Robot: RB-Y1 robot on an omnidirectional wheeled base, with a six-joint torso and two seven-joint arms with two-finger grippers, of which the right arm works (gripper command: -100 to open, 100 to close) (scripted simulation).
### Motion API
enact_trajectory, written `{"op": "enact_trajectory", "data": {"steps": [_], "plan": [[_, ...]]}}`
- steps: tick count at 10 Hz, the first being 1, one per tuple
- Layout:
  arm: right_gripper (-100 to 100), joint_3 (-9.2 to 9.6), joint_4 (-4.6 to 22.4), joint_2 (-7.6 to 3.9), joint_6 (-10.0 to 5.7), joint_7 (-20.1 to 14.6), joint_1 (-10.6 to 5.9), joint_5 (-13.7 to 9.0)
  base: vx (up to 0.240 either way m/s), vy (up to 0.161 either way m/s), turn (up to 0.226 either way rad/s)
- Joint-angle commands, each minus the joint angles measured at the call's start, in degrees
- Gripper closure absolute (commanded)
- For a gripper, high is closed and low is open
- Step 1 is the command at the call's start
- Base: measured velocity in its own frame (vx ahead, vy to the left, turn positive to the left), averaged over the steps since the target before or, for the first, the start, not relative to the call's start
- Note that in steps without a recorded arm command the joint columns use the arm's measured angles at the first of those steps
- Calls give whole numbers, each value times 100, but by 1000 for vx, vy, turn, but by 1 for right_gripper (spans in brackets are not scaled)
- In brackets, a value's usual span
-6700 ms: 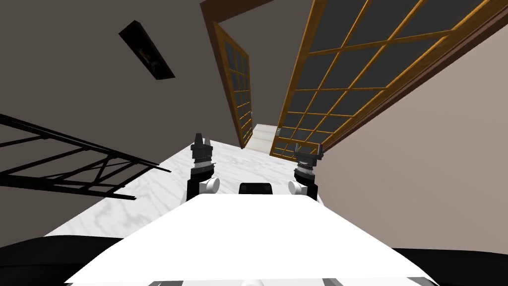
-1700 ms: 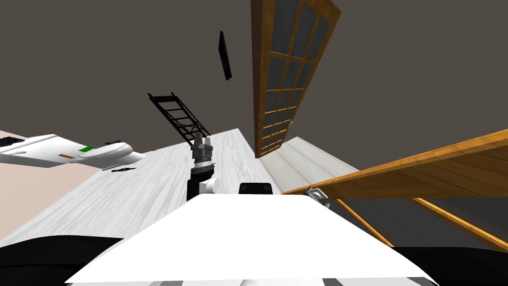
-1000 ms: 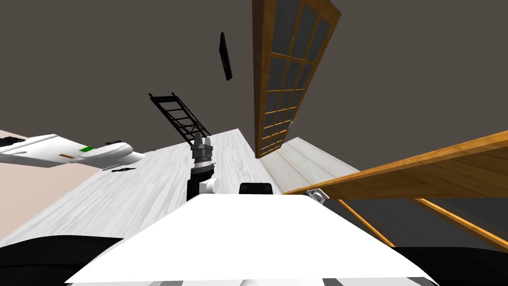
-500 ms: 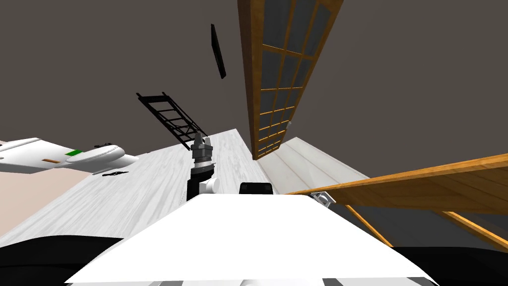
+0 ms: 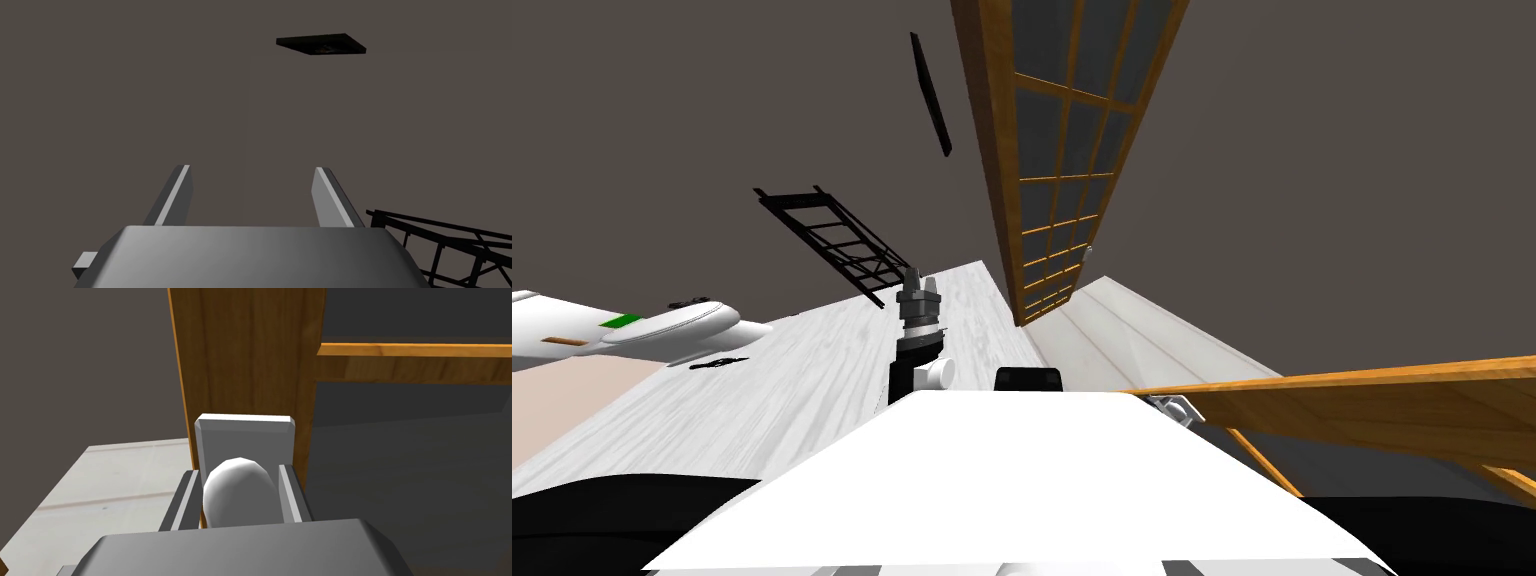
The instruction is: Push the door open
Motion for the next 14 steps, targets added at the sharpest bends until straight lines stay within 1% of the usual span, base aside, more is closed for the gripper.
{"op": "enact_trajectory", "data": {"steps": [1,4,6,10,13,14], "plan": [[100,-167,59,-50,-93,-11,50,-138,151,-135,-51],[100,-298,78,-28,-124,-13,79,-308,156,-150,-50],[100,-425,96,25,-154,-16,106,-471,182,-159,-71],[100,-639,127,188,-205,-21,152,-747,173,-180,-65],[100,-750,143,326,-232,-23,176,-890,137,-126,-51],[100,-732,164,268,-202,-25,136,-866,53,-51,-15]]}}
